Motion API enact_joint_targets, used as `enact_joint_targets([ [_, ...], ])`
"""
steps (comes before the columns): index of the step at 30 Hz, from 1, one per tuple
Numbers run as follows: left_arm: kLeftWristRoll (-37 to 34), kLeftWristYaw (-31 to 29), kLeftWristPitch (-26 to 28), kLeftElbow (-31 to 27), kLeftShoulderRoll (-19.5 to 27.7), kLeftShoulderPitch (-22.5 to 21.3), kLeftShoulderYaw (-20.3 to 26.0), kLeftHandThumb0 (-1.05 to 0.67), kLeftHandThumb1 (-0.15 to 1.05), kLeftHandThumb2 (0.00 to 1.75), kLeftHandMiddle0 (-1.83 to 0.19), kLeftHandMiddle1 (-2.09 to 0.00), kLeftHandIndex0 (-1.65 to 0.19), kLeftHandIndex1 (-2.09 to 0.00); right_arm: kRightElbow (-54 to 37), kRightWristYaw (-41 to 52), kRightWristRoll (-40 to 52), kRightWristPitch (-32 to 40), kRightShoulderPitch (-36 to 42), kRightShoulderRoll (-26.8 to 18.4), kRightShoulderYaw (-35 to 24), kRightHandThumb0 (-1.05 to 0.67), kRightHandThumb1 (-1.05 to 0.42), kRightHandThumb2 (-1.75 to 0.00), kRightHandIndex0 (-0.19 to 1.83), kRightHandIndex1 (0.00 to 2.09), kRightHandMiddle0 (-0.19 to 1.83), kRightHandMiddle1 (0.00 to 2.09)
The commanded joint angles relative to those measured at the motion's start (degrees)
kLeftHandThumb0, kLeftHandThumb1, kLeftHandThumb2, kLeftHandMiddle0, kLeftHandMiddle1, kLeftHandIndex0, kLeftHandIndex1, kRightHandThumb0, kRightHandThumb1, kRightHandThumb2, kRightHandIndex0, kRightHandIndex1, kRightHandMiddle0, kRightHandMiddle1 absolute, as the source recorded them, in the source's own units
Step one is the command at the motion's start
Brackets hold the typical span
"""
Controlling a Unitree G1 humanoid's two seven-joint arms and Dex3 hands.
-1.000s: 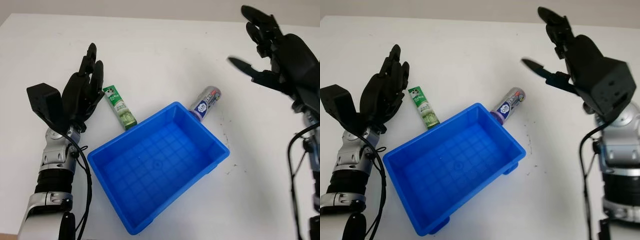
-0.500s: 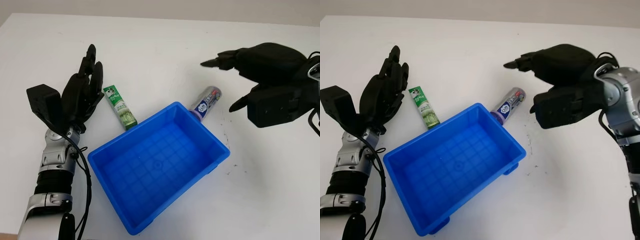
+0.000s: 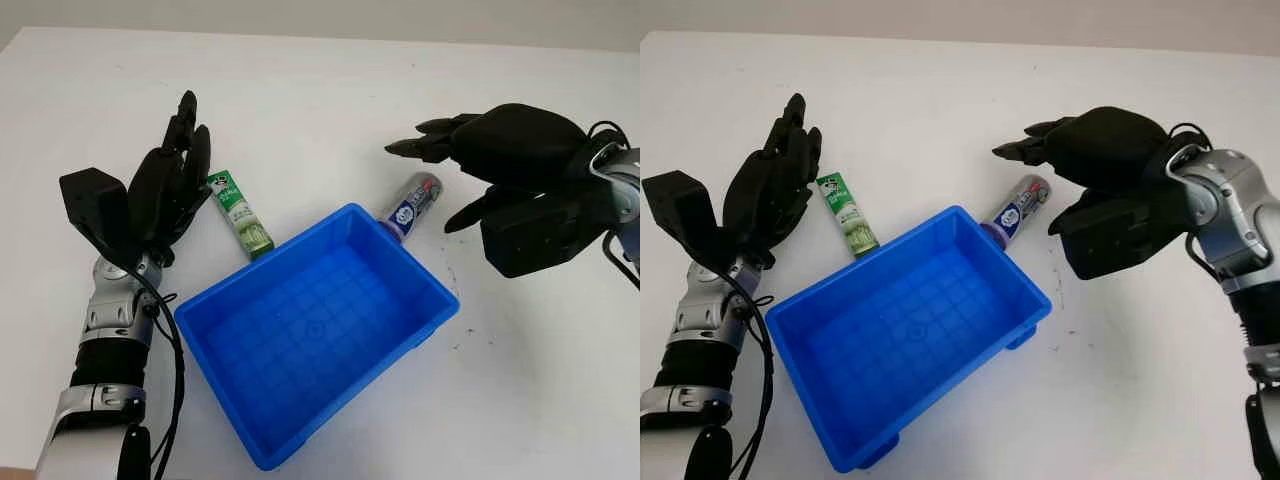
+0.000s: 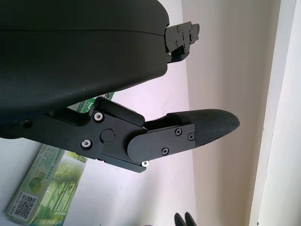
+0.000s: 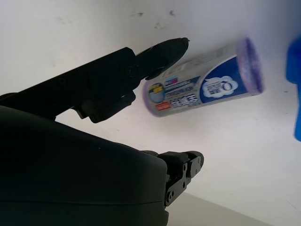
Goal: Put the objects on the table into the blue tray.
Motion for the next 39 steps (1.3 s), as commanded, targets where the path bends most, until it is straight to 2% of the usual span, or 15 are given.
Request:
enact_joint_targets([
  [1,0.16,-0.07,-0.1,-0.14,0.66,-0.96,-0.05,-0.79,1.05,0.64,0.19,-0.03,0.19,-0.02,0.92,-0.79,0.46,-1.11,1.0,1.0,0.59,-0.45,-0.81,-0.05,0.23,0.07,0.29,0.07],
  [10,0.04,0.12,-0.27,-0.73,0.7,-0.42,0.18,-0.79,1.05,0.63,0.19,-0.02,0.19,-0.03,4.73,-3.57,-2.4,-4.11,1.63,2.17,3.05,-0.4,-0.85,-0.06,0.35,0.11,0.41,0.1],
  [17,-0.2,-0.16,-0.11,-0.77,0.86,-0.26,0.31,-0.79,1.05,0.62,0.19,-0.01,0.19,-0.02,8.88,-7.01,-3.55,-8.27,2.13,2.38,3.72,-0.32,-0.83,-0.05,0.58,0.19,0.63,0.17],
  [18,-0.22,-0.2,-0.11,-0.74,0.87,-0.26,0.32,-0.79,1.05,0.62,0.19,-0.01,0.19,-0.02,9.51,-8.39,-4.46,-9.25,2.04,2.24,3.99,-0.34,-0.83,-0.05,0.64,0.45,0.69,0.22],
  [19,-0.26,-0.27,-0.16,-0.57,0.9,-0.32,0.35,-0.79,1.05,0.62,0.19,-0.01,0.19,-0.02,10.09,-9.39,-5.14,-9.96,1.87,2.2,4.2,-0.36,-0.84,-0.05,0.48,1.29,0.73,0.4],
  [20,-0.36,-0.3,-0.06,-0.46,0.9,-0.38,0.41,-0.79,1.05,0.62,0.19,-0.01,0.19,-0.02,10.42,-10.76,-6.44,-10.42,1.74,2.01,4.51,-0.37,-0.84,-0.05,0.39,1.62,0.69,0.56],
  [21,-0.31,-0.26,-0.09,-0.36,0.93,-0.41,0.41,-0.79,1.05,0.62,0.19,-0.01,0.19,-0.03,10.65,-12.24,-7.92,-10.73,1.62,1.78,4.86,-0.45,-0.9,-0.06,0.54,1.89,0.64,1.06],
  [22,-0.27,-0.27,-0.11,-0.24,1.0,-0.45,0.41,-0.79,1.05,0.62,0.19,-0.02,0.19,-0.03,10.92,-14.12,-9.44,-11.09,1.49,1.64,5.16,-0.5,-0.93,-0.06,0.64,1.99,0.58,1.4],
  [23,-0.21,-0.25,-0.21,-0.12,1.05,-0.47,0.41,-0.79,1.05,0.62,0.19,-0.02,0.19,-0.03,11.18,-16.07,-10.85,-11.36,1.43,1.53,5.43,-0.54,-0.97,-0.06,0.73,2.04,0.55,1.7],
  [25,-0.27,-0.49,-0.43,0.11,1.11,-0.53,0.45,-0.79,1.05,0.62,0.19,-0.02,0.19,-0.03,12.22,-20.18,-13.18,-12.51,1.06,1.42,5.98,-0.58,-1.02,-0.06,0.89,2.08,0.62,2.01],
  [28,-0.27,-0.52,-0.41,0.16,0.97,-0.57,0.45,-0.79,1.05,0.62,0.19,-0.03,0.19,-0.03,13.47,-26.4,-16.62,-13.02,0.53,1.24,6.53,-0.57,-1.04,-0.09,1.06,2.09,0.74,2.09],
  [32,-0.02,-0.57,-0.64,0.53,0.91,-0.74,0.32,-0.8,1.05,0.63,0.19,-0.04,0.19,-0.03,14.96,-29.09,-17.32,-12.06,-0.72,1.09,6.34,-0.55,-1.05,-0.14,1.11,2.09,0.85,2.09],
  [35,-0.08,-0.51,-0.73,0.72,0.75,-0.84,0.33,-0.8,1.05,0.63,0.19,-0.03,0.19,-0.02,16.79,-30.9,-16.81,-11.33,-1.83,1.14,5.58,-0.53,-1.05,-0.12,1.06,2.09,0.83,2.09],
  [39,-0.25,-0.78,-0.4,0.4,0.79,-0.82,0.27,-0.79,1.05,0.63,0.19,-0.03,0.19,-0.01,17.37,-34.42,-16.38,-8.9,-3.03,1.1,4.01,-0.49,-1.02,-0.07,0.98,2.09,0.7,2.09],
])
